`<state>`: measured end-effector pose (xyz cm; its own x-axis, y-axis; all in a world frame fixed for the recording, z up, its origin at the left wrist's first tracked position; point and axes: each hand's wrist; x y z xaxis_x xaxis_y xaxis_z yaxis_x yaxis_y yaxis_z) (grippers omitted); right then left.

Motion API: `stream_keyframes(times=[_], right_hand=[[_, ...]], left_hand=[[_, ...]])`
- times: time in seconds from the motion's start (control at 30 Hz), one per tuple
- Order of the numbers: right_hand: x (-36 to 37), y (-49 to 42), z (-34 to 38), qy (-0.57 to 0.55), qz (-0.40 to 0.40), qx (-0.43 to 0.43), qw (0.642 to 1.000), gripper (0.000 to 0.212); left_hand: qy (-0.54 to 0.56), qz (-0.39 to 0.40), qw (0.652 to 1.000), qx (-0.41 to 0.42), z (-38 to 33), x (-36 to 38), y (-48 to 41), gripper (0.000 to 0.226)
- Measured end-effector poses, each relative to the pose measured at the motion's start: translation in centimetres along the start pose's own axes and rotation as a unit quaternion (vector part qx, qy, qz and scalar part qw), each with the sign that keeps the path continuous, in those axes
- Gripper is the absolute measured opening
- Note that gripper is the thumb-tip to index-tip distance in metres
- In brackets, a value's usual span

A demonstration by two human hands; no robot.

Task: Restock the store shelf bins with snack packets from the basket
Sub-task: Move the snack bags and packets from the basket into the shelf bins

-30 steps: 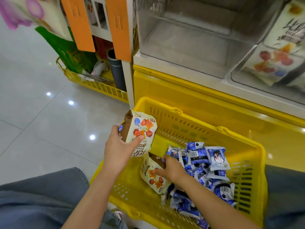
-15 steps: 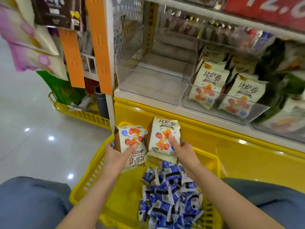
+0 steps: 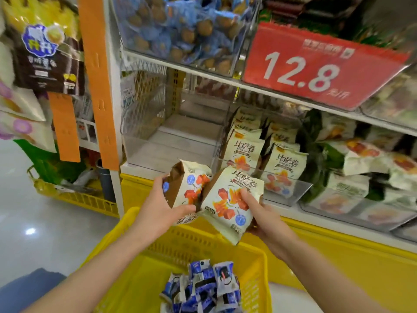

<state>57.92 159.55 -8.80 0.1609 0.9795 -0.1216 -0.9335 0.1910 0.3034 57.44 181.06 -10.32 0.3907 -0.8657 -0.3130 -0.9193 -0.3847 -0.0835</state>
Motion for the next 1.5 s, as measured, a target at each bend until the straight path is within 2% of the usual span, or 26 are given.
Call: stream_keyframes(times=[0.13,0.23,0.37,0.47,0.6,0.8,0.87,0.9,0.93,1.0,1.03,1.1,1.17,1.23,1.33,1.4,1.5], right_hand=[[-1.7,-0.5,2.7,-0.035,-0.080,-0.126,0.988,0.044],[-2.7,-1.9,5.8,-0.068,-0.149,-0.243,0.956,0.045],[-3.3,-5.0,8.1,-0.010,-0.227,-0.320,0.920,0.047],[-3.1,-7.7,8.2,0.060,-0.197,-0.324,0.923,0.054],[-2.2,-10.3,7.4,0.166,-0.099,-0.255,0.947,0.055],[-3.5,-11.0,8.5,0.331,-0.045,-0.211,0.919,0.063],[-3.5,-10.3,8.9,0.348,-0.065,-0.220,0.909,0.066],[-3.4,-9.9,9.3,0.352,-0.107,-0.261,0.892,0.071],[-3.2,-9.6,9.7,0.368,-0.154,-0.325,0.858,0.082],[-2.6,-9.1,10.7,0.430,-0.192,-0.453,0.756,0.092],[-2.0,-9.0,11.2,0.471,-0.186,-0.484,0.714,0.088],[-0.9,-9.4,11.8,0.547,-0.155,-0.467,0.677,0.072],[-0.2,-10.3,12.1,0.594,-0.140,-0.422,0.671,0.065],[0.2,-11.1,12.2,0.610,-0.136,-0.387,0.678,0.067],[0.7,-12.0,11.5,0.630,-0.139,-0.379,0.664,0.072],[0.7,-12.2,10.5,0.618,-0.145,-0.376,0.675,0.073],[0.4,-12.2,8.5,0.592,-0.146,-0.374,0.699,0.061]], left_hand=[[0.066,0.009,0.997,-0.041,-0.9,1.6,-1.3,0.076],[0.110,0.005,0.991,-0.071,-1.2,2.4,-2.4,0.066],[0.142,0.007,0.985,-0.093,-1.7,3.4,-3.2,0.060],[0.164,0.016,0.981,-0.105,-2.2,3.9,-3.8,0.059],[0.176,0.021,0.978,-0.112,-2.5,4.0,-4.5,0.060],[0.195,0.022,0.974,-0.115,-2.7,3.0,-5.0,0.048],[0.200,0.022,0.972,-0.117,-2.9,2.8,-5.0,0.047],[0.200,0.021,0.972,-0.119,-2.9,2.7,-5.0,0.046],[0.199,0.020,0.972,-0.121,-2.9,2.7,-5.0,0.046],[0.197,0.024,0.972,-0.123,-3.0,2.7,-4.9,0.047],[0.194,0.027,0.973,-0.123,-3.0,2.7,-4.8,0.047],[0.195,0.029,0.972,-0.124,-3.3,2.5,-4.8,0.047],[0.203,0.026,0.971,-0.124,-3.5,2.2,-4.7,0.051],[0.213,0.025,0.969,-0.120,-3.6,1.8,-4.5,0.056],[0.227,0.026,0.967,-0.114,-3.4,1.4,-4.0,0.056],[0.228,0.029,0.967,-0.113,-3.2,1.3,-3.6,0.055],[0.226,0.035,0.967,-0.114,-3.0,1.4,-3.1,0.051]])
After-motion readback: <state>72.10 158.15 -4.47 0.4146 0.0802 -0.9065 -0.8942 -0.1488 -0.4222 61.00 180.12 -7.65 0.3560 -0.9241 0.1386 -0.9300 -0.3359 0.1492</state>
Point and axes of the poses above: each hand's wrist, its own y-axis away from the middle knuckle, its own x-axis out of the palm, z = x × y, and after that the axes turned 14 degrees about -z, right-handed
